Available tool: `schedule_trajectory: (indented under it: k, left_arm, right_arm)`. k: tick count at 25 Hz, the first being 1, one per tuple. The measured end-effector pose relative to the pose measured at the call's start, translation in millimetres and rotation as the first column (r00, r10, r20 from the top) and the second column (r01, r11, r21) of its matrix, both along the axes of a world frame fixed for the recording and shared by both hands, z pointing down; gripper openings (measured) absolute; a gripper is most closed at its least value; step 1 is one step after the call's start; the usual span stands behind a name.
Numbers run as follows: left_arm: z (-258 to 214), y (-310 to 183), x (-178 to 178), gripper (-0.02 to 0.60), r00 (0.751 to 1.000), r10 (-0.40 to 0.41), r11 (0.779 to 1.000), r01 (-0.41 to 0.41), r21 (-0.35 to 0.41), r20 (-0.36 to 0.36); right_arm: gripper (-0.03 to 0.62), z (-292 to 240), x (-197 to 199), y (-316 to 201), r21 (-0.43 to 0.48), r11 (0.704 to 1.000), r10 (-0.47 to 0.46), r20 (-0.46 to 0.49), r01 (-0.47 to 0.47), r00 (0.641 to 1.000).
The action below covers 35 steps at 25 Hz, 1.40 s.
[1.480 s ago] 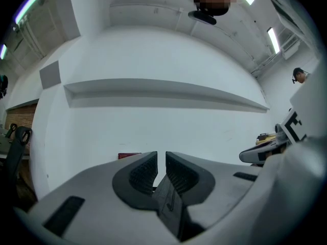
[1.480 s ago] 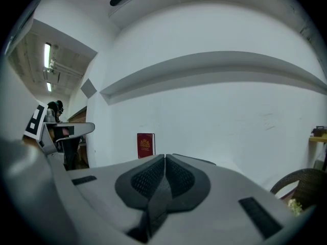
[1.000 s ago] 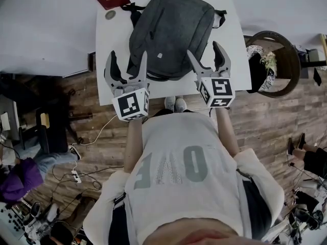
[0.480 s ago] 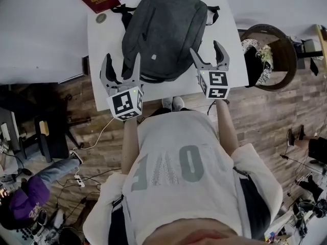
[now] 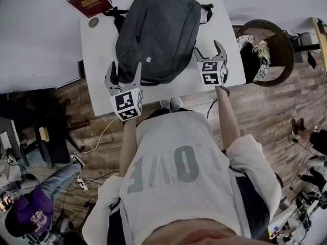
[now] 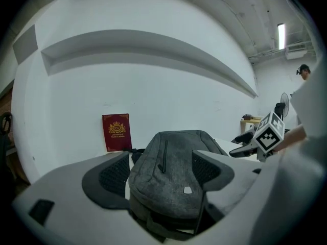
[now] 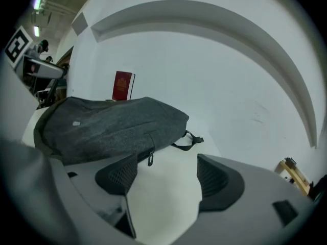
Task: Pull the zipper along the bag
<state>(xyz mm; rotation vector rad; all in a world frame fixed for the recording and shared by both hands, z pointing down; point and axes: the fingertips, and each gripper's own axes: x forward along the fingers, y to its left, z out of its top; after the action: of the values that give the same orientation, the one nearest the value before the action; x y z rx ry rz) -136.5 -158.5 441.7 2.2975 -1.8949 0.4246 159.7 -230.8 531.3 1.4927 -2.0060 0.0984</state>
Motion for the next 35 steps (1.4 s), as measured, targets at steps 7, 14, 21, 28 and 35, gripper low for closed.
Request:
schedule_trajectory:
  k: [7, 14, 21, 28, 35]
  left_arm:
    - [5, -2, -5, 0.357, 1.000, -0.011, 1.000, 0.012, -0.026, 0.015]
    - [17, 5, -14, 0.357, 0.999, -0.042, 0.997, 0.043, -0.062, 0.021]
    - [26, 11, -15, 0.356, 0.998, -0.054, 0.994, 0.056, -0.092, 0.023]
    - [33, 10, -11, 0.356, 0.999, -0.039, 0.993, 0.040, -0.113, 0.013]
    - [39, 7, -8, 0.356, 1.000, -0.030, 0.991, 0.031, -0.129, 0.009]
  right_arm:
    - [0.354, 28, 8, -17, -0.041, 0.999, -0.011, -0.114, 0.007, 0.993]
    - [0.354, 46, -2, -29, -0.060, 0.997, -0.054, -0.153, 0.046, 0.987]
    - [0.353, 45, -7, -36, -0.045, 0.997, -0.075, -0.208, 0.068, 0.975]
    - [0.298, 44, -5, -37, -0.028, 0.998, -0.054, -0.185, 0.050, 0.981]
    - [0.173, 46, -11, -36, -0.039, 0.996, -0.088, -0.186, 0.082, 0.979]
